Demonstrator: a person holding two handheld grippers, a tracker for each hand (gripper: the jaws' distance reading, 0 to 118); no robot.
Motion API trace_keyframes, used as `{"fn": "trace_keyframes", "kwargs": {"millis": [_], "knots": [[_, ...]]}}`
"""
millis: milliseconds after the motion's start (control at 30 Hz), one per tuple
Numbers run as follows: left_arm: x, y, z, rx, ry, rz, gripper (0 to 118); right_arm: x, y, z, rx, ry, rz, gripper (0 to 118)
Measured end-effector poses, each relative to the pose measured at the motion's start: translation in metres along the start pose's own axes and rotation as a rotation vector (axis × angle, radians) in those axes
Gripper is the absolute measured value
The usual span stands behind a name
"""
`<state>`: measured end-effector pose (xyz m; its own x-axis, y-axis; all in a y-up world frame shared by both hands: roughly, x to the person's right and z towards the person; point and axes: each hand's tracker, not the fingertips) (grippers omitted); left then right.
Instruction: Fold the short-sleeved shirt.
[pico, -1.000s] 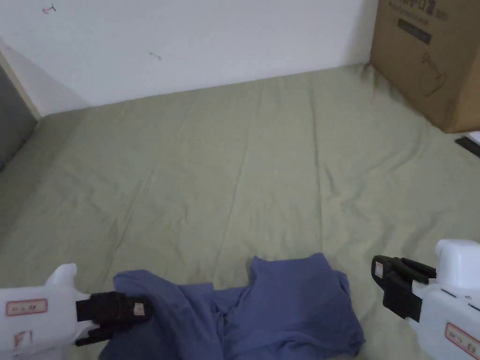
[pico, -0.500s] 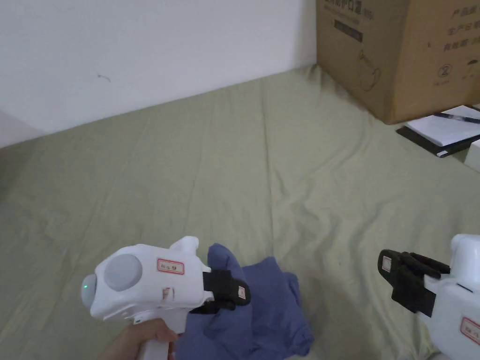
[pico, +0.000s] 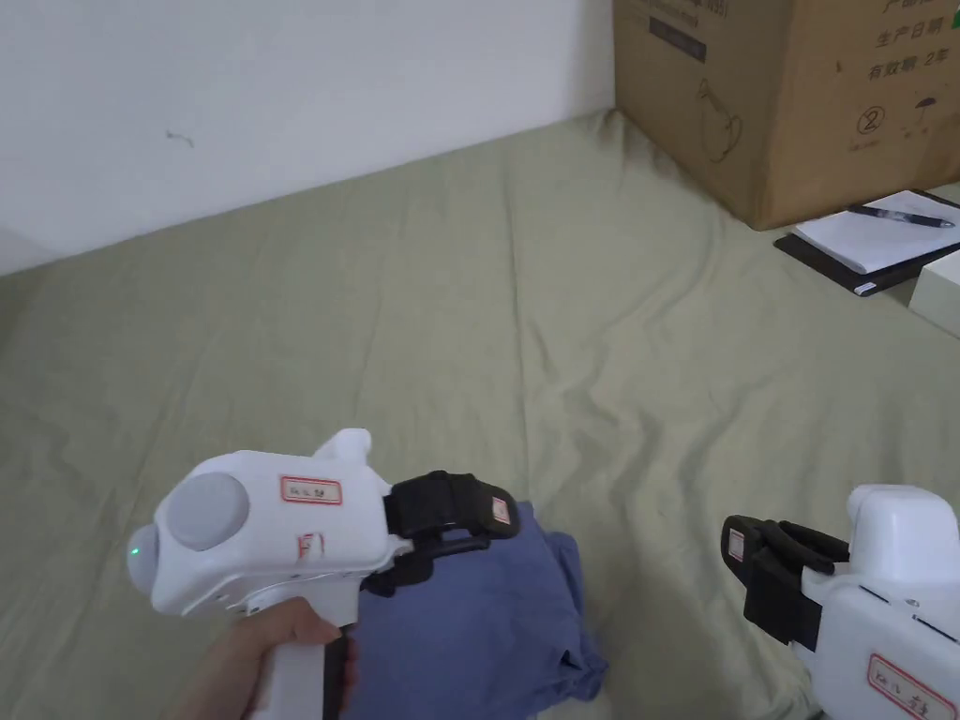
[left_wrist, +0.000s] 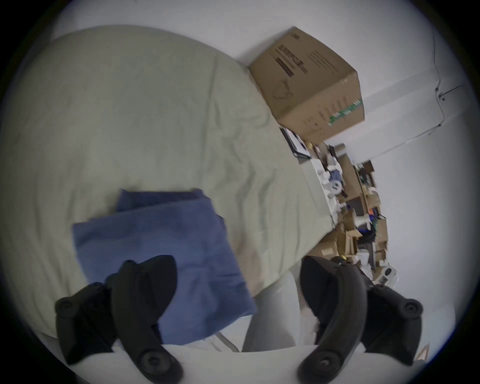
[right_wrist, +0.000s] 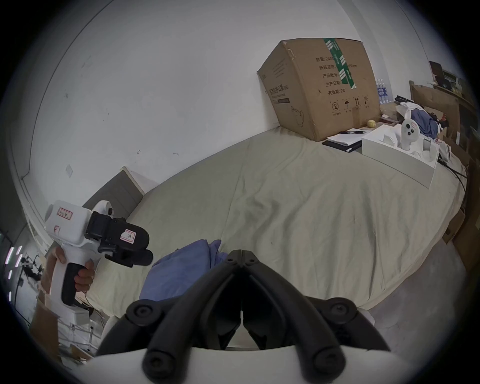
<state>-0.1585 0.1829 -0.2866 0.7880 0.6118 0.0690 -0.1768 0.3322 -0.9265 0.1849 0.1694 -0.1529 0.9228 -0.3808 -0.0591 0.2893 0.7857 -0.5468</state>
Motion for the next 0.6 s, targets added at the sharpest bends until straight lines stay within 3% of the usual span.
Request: {"fn": "trace_keyframes", "kwargs": {"millis": [67,100,133,367,600], "knots": [[-0.014,-0.005,0.006,0.015,0.007,0.02,52,-0.004,-0.001,-0.002,-0.003,0.0,0.022,0],[-0.021,-0.008,0.005,-0.012,0.018,0.045,23,-0.007,-0.002,-0.004,-0.004,-0.004,0.037,0],[-0.033,-0.005,0.001,-0.044,0.02,0.074,4,-0.01,-0.002,-0.005,-0.004,-0.006,0.054,0],[-0.031,-0.023,-0.041,-0.105,-0.067,0.068,3,-0.017,-0.002,-0.011,-0.01,0.0,0.078,0],[-0.016,-0.041,-0.122,-0.293,-0.01,0.035,3,-0.016,-0.005,-0.006,-0.02,-0.021,0.098,0]]}}
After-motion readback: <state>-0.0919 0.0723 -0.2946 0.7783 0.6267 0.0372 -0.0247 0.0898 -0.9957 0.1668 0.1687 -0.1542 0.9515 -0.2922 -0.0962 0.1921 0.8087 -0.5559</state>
